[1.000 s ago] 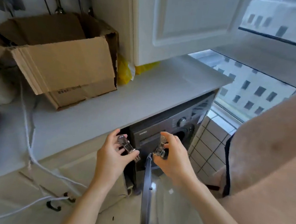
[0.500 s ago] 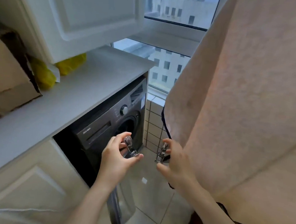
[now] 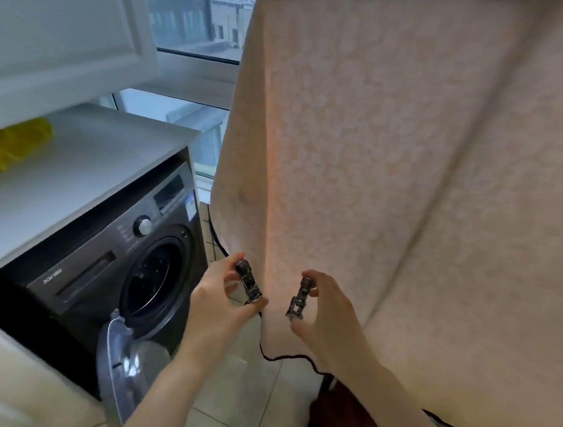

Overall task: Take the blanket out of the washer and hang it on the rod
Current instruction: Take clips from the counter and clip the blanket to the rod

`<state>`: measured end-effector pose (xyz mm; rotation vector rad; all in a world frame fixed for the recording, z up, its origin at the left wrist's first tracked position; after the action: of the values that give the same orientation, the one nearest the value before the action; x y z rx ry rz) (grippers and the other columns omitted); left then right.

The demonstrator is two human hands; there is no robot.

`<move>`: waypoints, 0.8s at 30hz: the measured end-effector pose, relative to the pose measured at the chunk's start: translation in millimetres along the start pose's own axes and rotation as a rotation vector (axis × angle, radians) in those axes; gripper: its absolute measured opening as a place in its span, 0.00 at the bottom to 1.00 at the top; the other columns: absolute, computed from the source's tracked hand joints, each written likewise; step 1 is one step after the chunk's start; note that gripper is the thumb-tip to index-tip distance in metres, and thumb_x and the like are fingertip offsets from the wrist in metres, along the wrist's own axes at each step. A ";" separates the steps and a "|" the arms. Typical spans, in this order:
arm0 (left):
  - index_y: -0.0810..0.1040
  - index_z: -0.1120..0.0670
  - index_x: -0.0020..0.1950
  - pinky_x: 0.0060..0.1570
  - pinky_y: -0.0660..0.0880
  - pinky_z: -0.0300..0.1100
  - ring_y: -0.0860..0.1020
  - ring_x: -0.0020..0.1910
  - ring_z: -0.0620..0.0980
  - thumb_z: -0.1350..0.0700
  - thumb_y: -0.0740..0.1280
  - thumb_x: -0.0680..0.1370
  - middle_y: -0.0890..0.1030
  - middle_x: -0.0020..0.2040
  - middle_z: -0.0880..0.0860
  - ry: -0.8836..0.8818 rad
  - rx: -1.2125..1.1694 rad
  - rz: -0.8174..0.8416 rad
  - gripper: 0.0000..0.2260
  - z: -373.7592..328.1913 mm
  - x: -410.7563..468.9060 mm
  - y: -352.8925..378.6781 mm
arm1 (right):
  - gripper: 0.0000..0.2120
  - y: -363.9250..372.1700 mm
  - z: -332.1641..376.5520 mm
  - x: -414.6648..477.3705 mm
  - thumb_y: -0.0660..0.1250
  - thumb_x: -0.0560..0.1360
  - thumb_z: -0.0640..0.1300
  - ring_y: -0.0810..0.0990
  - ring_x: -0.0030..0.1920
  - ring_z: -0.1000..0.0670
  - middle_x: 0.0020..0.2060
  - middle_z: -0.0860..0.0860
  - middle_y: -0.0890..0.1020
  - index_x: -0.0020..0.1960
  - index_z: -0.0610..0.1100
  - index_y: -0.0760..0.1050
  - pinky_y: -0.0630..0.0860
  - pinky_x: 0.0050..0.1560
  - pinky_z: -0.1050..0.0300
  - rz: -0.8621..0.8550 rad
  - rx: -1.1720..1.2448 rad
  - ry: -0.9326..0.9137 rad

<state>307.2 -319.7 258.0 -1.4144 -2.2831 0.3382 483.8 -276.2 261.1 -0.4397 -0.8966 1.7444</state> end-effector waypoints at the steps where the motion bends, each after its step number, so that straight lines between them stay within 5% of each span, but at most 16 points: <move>1: 0.72 0.48 0.68 0.51 0.73 0.29 0.75 0.54 0.33 0.57 0.81 0.64 0.77 0.55 0.42 0.008 -0.004 -0.006 0.35 -7.9 -1.6 10.7 | 0.29 -11.5 -7.4 -1.8 0.70 0.70 0.45 0.74 0.55 0.53 0.59 0.55 0.71 0.68 0.51 0.63 0.67 0.48 0.66 -0.007 -0.017 -0.012; 4: 0.71 0.48 0.69 0.48 0.72 0.25 0.75 0.52 0.31 0.60 0.80 0.65 0.76 0.51 0.38 -0.001 -0.052 -0.029 0.36 -32.5 -1.7 39.4 | 0.30 -49.3 -26.2 -3.3 0.69 0.73 0.49 0.71 0.61 0.54 0.62 0.55 0.70 0.71 0.51 0.61 0.67 0.53 0.65 -0.017 -0.082 -0.050; 10: 0.73 0.49 0.67 0.57 0.76 0.40 0.78 0.56 0.44 0.56 0.80 0.65 0.79 0.57 0.47 0.084 -0.051 -0.087 0.32 -83.6 15.3 71.5 | 0.30 -127.6 -47.0 15.7 0.68 0.74 0.50 0.68 0.65 0.52 0.64 0.53 0.70 0.72 0.48 0.59 0.62 0.61 0.64 -0.092 -0.187 -0.185; 16: 0.73 0.45 0.64 0.45 0.70 0.22 0.76 0.52 0.34 0.55 0.80 0.65 0.79 0.55 0.44 0.203 -0.023 -0.136 0.30 -137.4 51.2 66.5 | 0.29 -184.9 -39.5 55.0 0.69 0.73 0.51 0.70 0.60 0.50 0.61 0.52 0.72 0.70 0.47 0.62 0.63 0.54 0.64 -0.189 -0.255 -0.286; 20: 0.74 0.47 0.64 0.48 0.69 0.25 0.76 0.52 0.32 0.52 0.80 0.65 0.80 0.55 0.44 0.271 -0.001 -0.159 0.30 -165.2 74.7 57.4 | 0.28 -208.3 -25.9 79.7 0.68 0.73 0.53 0.68 0.60 0.50 0.61 0.52 0.72 0.68 0.47 0.62 0.66 0.56 0.61 -0.212 -0.313 -0.326; 24: 0.74 0.47 0.64 0.50 0.72 0.30 0.79 0.54 0.42 0.46 0.79 0.62 0.81 0.56 0.47 0.363 -0.010 -0.181 0.32 -191.5 105.0 47.1 | 0.28 -233.6 -6.9 107.8 0.70 0.72 0.54 0.64 0.65 0.49 0.62 0.50 0.72 0.67 0.45 0.65 0.65 0.62 0.59 -0.263 -0.379 -0.376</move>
<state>395.6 -208.4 430.4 -1.1521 -2.0911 0.0109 600.9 -141.0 446.1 -0.2226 -1.4970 1.4367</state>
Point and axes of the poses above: each hand's wrist, its own x-axis towards the middle knuckle, its own y-axis out of the palm, z = x × y, the point moved 1 cm from there along x, towards the middle knuckle
